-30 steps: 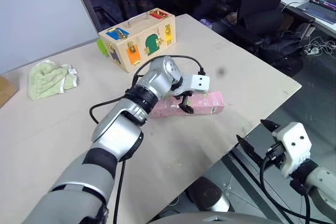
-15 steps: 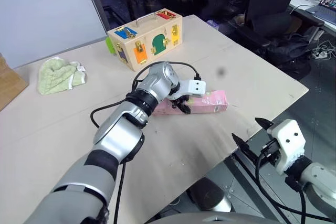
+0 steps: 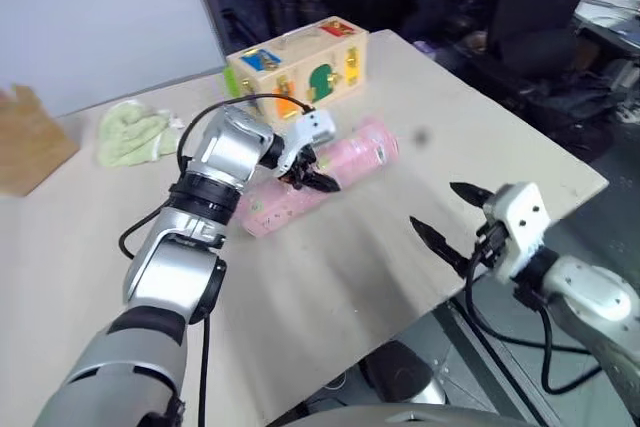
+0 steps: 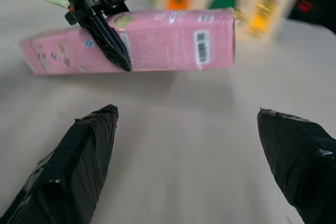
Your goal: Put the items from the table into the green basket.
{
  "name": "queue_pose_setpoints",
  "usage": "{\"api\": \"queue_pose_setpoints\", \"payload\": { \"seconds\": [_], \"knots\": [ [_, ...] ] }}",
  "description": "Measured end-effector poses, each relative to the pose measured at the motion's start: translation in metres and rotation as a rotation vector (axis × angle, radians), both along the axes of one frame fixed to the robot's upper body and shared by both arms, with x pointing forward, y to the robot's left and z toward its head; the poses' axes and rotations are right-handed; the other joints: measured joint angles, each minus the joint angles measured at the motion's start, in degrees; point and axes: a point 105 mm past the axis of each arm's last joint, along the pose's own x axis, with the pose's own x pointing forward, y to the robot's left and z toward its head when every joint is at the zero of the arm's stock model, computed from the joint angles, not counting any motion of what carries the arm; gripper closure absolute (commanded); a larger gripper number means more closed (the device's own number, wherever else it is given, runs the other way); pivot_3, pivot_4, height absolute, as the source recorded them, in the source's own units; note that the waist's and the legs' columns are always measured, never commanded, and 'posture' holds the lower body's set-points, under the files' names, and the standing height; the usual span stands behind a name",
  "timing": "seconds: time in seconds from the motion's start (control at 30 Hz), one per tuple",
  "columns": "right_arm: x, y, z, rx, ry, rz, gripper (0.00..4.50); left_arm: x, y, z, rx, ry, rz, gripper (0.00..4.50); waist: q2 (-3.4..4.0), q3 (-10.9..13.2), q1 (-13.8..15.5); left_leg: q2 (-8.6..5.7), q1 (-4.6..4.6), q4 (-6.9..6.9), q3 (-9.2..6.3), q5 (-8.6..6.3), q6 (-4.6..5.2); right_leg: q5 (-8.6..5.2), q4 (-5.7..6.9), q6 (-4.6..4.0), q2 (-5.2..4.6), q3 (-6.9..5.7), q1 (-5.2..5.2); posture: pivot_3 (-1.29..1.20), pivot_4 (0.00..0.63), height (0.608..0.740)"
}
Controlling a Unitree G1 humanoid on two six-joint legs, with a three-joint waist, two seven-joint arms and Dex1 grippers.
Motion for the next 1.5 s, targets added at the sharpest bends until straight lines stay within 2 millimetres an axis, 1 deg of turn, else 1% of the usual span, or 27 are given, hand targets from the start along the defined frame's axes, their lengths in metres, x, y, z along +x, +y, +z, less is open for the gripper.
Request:
{"api": "queue_pose_setpoints", "payload": {
  "seconds": [0.07,0.1,0.2,0.27,0.37,0.4,0.47,0.5,0.57,0.67,0.7,0.73,0.83,0.9,1.0,1.2,1.27,1.4,1.47,1.5],
  "knots": [
    [0.006,0.006,0.003,0.004,-0.009,0.046,0.00,-0.001,0.008,0.004,-0.046,0.003,0.076,1.93,0.02,0.01,3.26,-0.01,-0.03,0.01,-0.03,0.00,0.00,0.00,0.14,-0.01,0.01,0.00,-0.08,-0.12,0.000,0.740],
    [0.013,0.014,0.005,0.006,-0.016,0.096,0.00,-0.002,0.018,0.009,-0.089,-0.008,0.153,1.93,0.03,0.01,5.66,0.00,-0.07,0.01,-0.07,0.00,0.00,0.00,0.19,-0.03,0.03,-0.03,-0.18,-0.08,0.000,0.740],
    [0.022,0.022,0.008,0.008,-0.019,0.150,0.00,-0.003,0.032,0.020,-0.140,-0.046,0.253,1.93,0.08,-0.03,10.27,-0.03,-0.44,0.08,-0.15,0.01,-0.02,0.12,0.36,-0.25,0.03,-0.14,-0.55,0.00,0.000,0.740],
    [0.033,0.035,0.011,0.019,-0.018,0.212,0.00,-0.007,0.051,0.027,-0.175,-0.090,0.360,1.93,0.14,-0.08,13.51,-0.04,-0.81,0.19,-0.18,0.02,-0.03,0.15,0.47,-0.29,0.01,-0.15,-0.92,0.04,0.000,0.740],
    [0.040,0.052,0.013,0.014,-0.021,0.298,0.00,-0.012,0.071,0.030,-0.203,-0.127,0.479,1.93,0.16,-0.10,18.57,-0.06,-0.90,0.26,-0.13,0.03,-0.04,0.17,0.44,-0.32,0.00,-0.22,-0.94,0.10,0.000,0.740],
    [0.042,0.057,0.013,0.013,-0.021,0.322,0.00,-0.014,0.075,0.031,-0.213,-0.135,0.510,1.93,0.15,-0.10,19.79,-0.07,-0.92,0.28,-0.11,0.03,-0.04,0.17,0.43,-0.32,-0.01,-0.24,-0.94,0.11,0.000,0.740],
    [0.046,0.073,0.014,0.009,-0.022,0.397,0.00,-0.023,0.094,0.037,-0.240,-0.173,0.602,1.93,0.14,-0.11,22.98,-0.08,-0.96,0.37,-0.01,0.03,-0.06,0.18,0.43,-0.34,-0.02,-0.31,-0.94,0.15,0.000,0.740],
    [0.046,0.075,0.014,0.011,-0.022,0.405,0.00,-0.024,0.096,0.038,-0.245,-0.178,0.612,1.93,0.13,-0.11,23.53,-0.09,-0.98,0.38,-0.05,0.04,-0.07,0.17,0.44,-0.34,-0.04,-0.37,-0.93,0.17,0.000,0.740],
    [0.048,0.087,0.016,0.011,-0.028,0.462,0.00,-0.030,0.110,0.045,-0.261,-0.222,0.678,1.93,0.11,-0.13,25.97,-0.11,-0.98,0.46,-0.05,0.06,-0.10,0.21,0.46,-0.40,-0.03,-0.40,-0.90,0.18,0.000,0.740],
    [0.049,0.098,0.022,0.015,-0.051,0.516,0.00,-0.036,0.122,0.053,-0.279,-0.270,0.737,1.93,0.06,-0.16,28.12,-0.14,-0.97,0.52,-0.14,0.12,-0.21,0.27,0.46,-0.49,-0.03,-0.50,-0.82,0.24,0.000,0.740],
    [0.050,0.107,0.026,0.026,-0.060,0.550,0.00,-0.040,0.130,0.055,-0.283,-0.299,0.772,1.93,0.02,-0.20,28.72,-0.13,-0.93,0.53,-0.14,0.16,-0.27,0.31,0.48,-0.55,-0.01,-0.50,-0.80,0.26,0.000,0.740],
    [0.049,0.111,0.028,0.030,-0.066,0.571,0.00,-0.041,0.134,0.057,-0.288,-0.311,0.788,1.93,0.00,-0.21,28.91,-0.12,-0.93,0.53,-0.18,0.19,-0.32,0.32,0.51,-0.58,0.01,-0.53,-0.80,0.27,0.000,0.740],
    [0.042,0.126,0.038,0.061,-0.097,0.660,0.00,-0.048,0.146,0.068,-0.317,-0.377,0.841,1.93,-0.09,-0.28,30.02,-0.07,-0.92,0.52,-0.37,0.27,-0.44,0.38,0.54,-0.67,0.08,-0.69,-0.77,0.29,0.000,0.740],
    [0.038,0.132,0.044,0.077,-0.114,0.712,0.00,-0.056,0.159,0.077,-0.324,-0.427,0.888,1.93,-0.13,-0.32,30.55,-0.06,-0.91,0.51,-0.48,0.29,-0.48,0.39,0.54,-0.69,0.10,-0.79,-0.74,0.31,0.000,0.740],
    [0.033,0.137,0.046,0.097,-0.122,0.762,0.00,-0.069,0.181,0.088,-0.308,-0.495,0.969,1.93,-0.17,-0.38,31.19,-0.06,-0.91,0.42,-0.57,0.35,-0.58,0.41,0.53,-0.72,0.12,-0.86,-0.74,0.34,0.000,0.740],
    [0.031,0.147,0.051,0.119,-0.125,0.801,0.00,-0.090,0.208,0.094,-0.257,-0.549,1.061,1.93,-0.26,-0.48,33.07,-0.06,-0.83,0.22,-0.72,0.48,-0.79,0.44,0.53,-0.81,0.16,-1.01,-0.75,0.39,0.000,0.740],
    [0.033,0.151,0.053,0.118,-0.133,0.796,0.00,-0.092,0.218,0.099,-0.230,-0.589,1.070,1.93,-0.28,-0.50,33.77,-0.04,-0.81,0.13,-0.79,0.56,-0.91,0.46,0.53,-0.86,0.19,-1.07,-0.76,0.39,0.000,0.740],
    [0.041,0.159,0.059,0.103,-0.137,0.738,0.00,-0.089,0.246,0.119,-0.178,-0.715,1.065,1.93,-0.29,-0.53,35.19,0.05,-0.79,0.04,-0.89,0.66,-1.08,0.52,0.49,-1.00,0.30,-1.20,-0.79,0.38,0.000,0.740],
    [0.045,0.161,0.062,0.091,-0.137,0.706,0.00,-0.086,0.258,0.129,-0.154,-0.774,1.056,1.93,-0.32,-0.58,35.83,0.04,-0.79,0.02,-0.92,0.68,-1.10,0.51,0.44,-1.00,0.30,-1.25,-0.82,0.36,0.000,0.740],
    [0.048,0.161,0.063,0.085,-0.130,0.679,0.00,-0.080,0.267,0.139,-0.155,-0.810,1.046,1.93,-0.37,-0.61,36.48,0.06,-0.82,0.02,-0.98,0.69,-1.13,0.51,0.42,-1.01,0.32,-1.36,-0.82,0.33,0.000,0.740]
  ]
}}
